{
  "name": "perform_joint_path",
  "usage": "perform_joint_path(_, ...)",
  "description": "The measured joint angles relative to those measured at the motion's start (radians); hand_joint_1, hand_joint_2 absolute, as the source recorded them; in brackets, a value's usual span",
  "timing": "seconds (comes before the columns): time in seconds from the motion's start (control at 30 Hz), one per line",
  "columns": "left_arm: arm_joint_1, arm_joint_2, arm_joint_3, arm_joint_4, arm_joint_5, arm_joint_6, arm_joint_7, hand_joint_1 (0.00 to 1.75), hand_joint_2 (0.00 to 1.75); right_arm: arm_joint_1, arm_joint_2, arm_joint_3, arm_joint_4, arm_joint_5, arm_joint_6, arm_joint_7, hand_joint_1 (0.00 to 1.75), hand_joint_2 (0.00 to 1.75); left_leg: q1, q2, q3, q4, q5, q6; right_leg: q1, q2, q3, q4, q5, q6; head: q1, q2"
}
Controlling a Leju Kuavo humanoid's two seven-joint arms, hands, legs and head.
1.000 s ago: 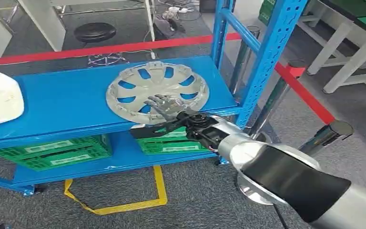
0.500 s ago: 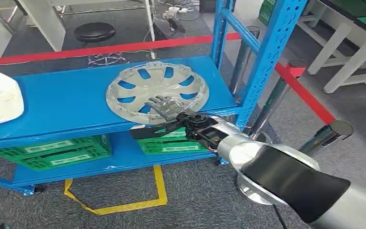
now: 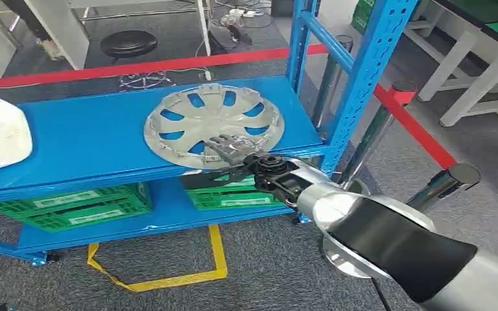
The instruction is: Take the parts from the cabinet and place them on the table.
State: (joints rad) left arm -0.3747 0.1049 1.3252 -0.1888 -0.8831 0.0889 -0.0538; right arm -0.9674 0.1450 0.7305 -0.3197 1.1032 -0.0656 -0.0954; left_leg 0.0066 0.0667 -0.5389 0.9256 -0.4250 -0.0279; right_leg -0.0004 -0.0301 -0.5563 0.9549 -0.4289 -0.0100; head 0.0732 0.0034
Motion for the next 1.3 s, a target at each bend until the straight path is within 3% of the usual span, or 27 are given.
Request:
perform_joint_path(0.87,0.000,0.000,0.000,0.000,-0.012,-0.003,0.000,0.00,0.00,0.008,-0.042,-0.012,0.027,0.044,0.010,0.034,0.00,1.75,0.000,0.000,0.000,0.000,0.000,0.000,0.000,0.000,0.000,0.000,0.000,0.000,0.000,0.000)
perform_joint_path(0.9,0.000,0.000,0.000,0.000,-0.013,-0.005,0.000,0.00,0.00,0.008,-0.042,-0.012,0.027,0.047,0.010,0.033,1.75,1.75,0.000,0.000,0.000,0.000,0.000,0.000,0.000,0.000,0.000,0.000,0.000,0.000,0.000,0.000)
perform_joint_path(1.3,0.000,0.000,0.000,0.000,-0.015,-0.011,-0.002,0.00,0.00,0.004,-0.045,-0.012,0.028,0.070,-0.007,0.040,1.75,1.75,0.000,0.000,0.000,0.000,0.000,0.000,0.000,0.001,0.000,0.000,0.000,0.000,0.000,0.000)
